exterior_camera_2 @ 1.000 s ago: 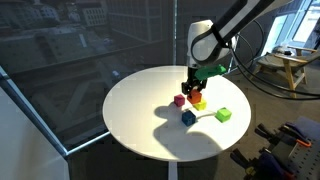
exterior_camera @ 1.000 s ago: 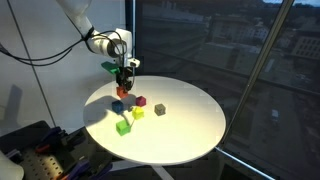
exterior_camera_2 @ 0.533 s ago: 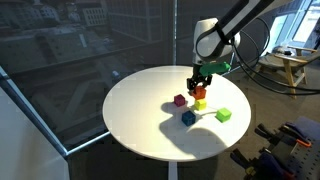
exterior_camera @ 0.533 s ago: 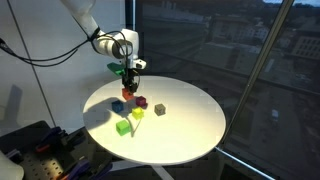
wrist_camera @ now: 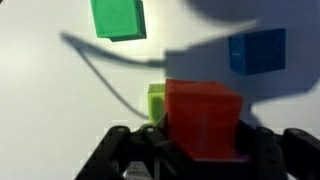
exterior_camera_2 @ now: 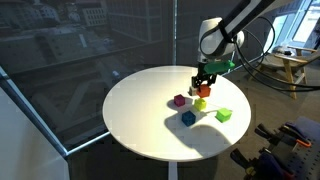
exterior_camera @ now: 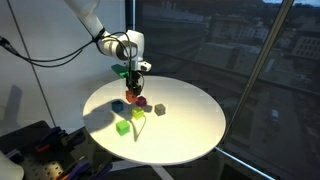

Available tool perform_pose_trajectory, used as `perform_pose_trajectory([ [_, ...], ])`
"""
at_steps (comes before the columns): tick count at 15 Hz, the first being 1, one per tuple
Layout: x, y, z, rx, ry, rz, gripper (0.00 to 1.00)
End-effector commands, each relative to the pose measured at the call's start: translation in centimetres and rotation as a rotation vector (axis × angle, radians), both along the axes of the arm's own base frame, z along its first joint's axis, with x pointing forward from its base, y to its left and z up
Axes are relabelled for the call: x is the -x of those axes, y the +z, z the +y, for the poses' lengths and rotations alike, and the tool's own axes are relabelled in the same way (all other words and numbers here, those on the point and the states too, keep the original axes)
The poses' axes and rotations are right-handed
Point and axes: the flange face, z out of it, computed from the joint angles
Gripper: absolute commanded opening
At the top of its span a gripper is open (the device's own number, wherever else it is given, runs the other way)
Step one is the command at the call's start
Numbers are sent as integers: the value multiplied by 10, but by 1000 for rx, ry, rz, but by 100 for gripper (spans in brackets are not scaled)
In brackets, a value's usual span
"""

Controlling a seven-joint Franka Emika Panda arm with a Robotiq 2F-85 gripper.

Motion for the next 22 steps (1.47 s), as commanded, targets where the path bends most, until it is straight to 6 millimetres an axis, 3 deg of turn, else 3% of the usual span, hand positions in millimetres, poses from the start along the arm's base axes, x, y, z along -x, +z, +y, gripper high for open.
perform_pose_trajectory([
  [1,1,3,-11,-21,5,23,23],
  [14,-13,-25,-33,-15,-23,39,23],
  [22,-32,-36,-32,-8,-24,29,23],
])
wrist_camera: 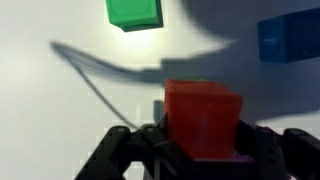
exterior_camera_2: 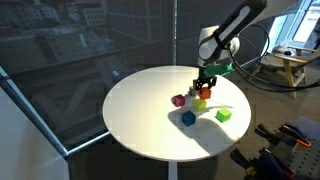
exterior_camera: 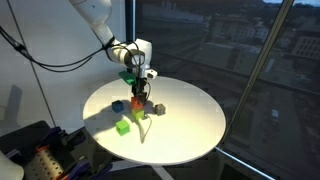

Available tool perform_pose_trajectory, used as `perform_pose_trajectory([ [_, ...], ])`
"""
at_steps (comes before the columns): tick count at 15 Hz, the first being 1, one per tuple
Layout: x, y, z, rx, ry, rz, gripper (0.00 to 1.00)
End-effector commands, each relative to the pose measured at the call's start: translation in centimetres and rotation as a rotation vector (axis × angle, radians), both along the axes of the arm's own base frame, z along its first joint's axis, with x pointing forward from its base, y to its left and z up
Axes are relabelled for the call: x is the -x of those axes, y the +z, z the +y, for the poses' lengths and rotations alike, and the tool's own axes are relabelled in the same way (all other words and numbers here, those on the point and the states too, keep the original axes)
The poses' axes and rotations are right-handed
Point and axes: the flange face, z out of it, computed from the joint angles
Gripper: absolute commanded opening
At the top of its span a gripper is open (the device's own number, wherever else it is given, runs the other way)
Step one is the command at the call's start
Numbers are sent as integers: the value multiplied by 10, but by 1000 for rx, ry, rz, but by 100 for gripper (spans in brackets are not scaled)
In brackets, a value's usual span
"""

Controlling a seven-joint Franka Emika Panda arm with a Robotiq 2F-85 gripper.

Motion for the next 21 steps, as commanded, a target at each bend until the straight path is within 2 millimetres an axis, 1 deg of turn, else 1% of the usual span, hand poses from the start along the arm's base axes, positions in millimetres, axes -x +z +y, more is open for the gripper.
perform_pose_trajectory([
  [1,-16,-1,-2,-7,1,-12,23],
  [9,-30,-12,0,-8,9,-15,23],
  [21,-34,-25,2,-13,12,0,23],
])
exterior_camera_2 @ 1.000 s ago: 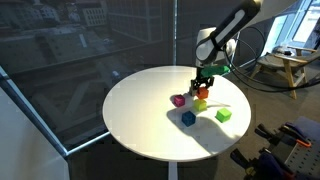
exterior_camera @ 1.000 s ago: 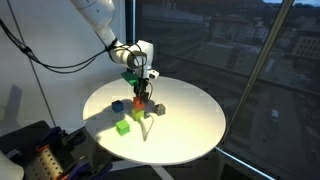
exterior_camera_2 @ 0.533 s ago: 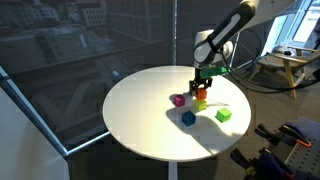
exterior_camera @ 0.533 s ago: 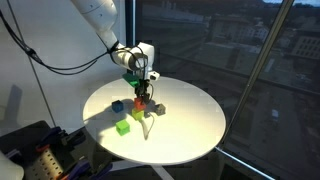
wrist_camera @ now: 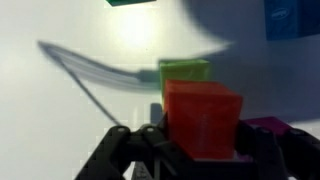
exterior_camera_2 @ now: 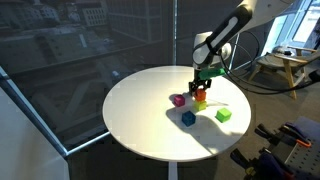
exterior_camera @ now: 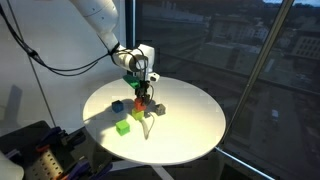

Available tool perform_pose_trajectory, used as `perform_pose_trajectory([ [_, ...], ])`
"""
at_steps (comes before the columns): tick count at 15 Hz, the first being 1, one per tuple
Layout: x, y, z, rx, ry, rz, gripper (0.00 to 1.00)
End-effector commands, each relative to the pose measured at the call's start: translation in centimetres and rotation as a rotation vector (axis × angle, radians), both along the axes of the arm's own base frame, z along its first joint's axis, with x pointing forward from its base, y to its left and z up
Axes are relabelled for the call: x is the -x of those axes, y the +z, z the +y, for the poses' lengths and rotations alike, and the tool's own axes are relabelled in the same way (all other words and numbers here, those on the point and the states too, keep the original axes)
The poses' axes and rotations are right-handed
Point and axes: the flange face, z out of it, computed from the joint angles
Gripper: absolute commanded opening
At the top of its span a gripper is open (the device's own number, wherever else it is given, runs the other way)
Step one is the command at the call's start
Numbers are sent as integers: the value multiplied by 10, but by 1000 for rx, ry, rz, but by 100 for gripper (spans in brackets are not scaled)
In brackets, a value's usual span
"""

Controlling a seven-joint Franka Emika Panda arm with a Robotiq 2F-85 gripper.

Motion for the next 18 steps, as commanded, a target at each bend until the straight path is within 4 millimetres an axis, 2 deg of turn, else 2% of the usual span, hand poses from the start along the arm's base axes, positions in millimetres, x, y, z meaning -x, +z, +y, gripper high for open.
perform_pose_trajectory([
  [1,-6,1,-1,-18,4,6,23],
  [14,3,2,2,-25,9,7,25],
  [15,4,2,2,-25,8,8,73],
  [16,4,2,1,-27,7,9,73],
  [18,4,2,1,-27,6,10,88],
])
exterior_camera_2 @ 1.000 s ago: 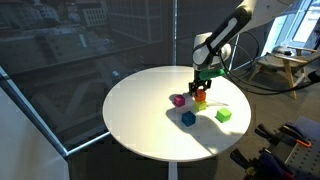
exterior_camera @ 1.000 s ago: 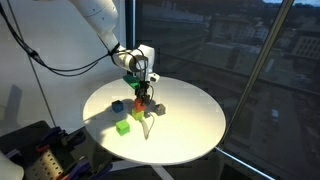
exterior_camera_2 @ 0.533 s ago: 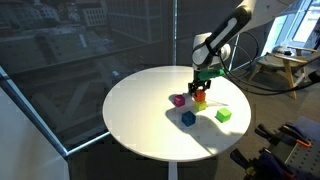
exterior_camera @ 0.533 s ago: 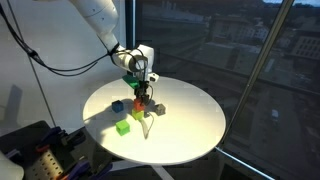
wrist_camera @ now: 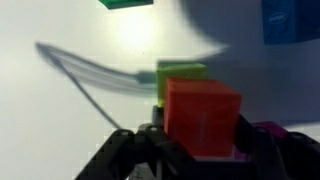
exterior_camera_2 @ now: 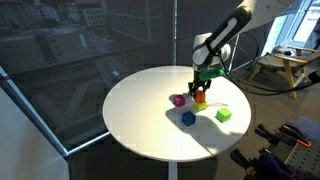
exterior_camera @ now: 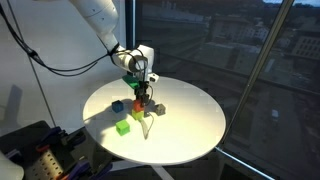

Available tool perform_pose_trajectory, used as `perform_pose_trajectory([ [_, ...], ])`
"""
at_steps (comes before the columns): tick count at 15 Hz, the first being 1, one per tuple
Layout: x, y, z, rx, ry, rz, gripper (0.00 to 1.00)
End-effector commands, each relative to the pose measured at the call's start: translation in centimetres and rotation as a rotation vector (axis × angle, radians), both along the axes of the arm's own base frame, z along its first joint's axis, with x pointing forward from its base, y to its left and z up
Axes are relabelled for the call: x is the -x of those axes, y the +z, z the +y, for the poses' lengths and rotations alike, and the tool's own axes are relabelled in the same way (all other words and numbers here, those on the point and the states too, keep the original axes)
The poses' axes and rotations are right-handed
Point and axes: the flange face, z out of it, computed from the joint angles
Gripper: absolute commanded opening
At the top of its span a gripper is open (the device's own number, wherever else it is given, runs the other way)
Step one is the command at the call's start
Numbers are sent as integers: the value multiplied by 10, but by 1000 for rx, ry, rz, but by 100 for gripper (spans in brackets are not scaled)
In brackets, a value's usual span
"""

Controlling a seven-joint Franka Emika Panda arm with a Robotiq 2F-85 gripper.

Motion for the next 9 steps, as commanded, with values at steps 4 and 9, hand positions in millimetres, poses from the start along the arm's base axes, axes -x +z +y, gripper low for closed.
perform_pose_trajectory([
  [4,2,6,-3,-21,2,2,100],
  [9,4,16,0,-27,9,7,100],
])
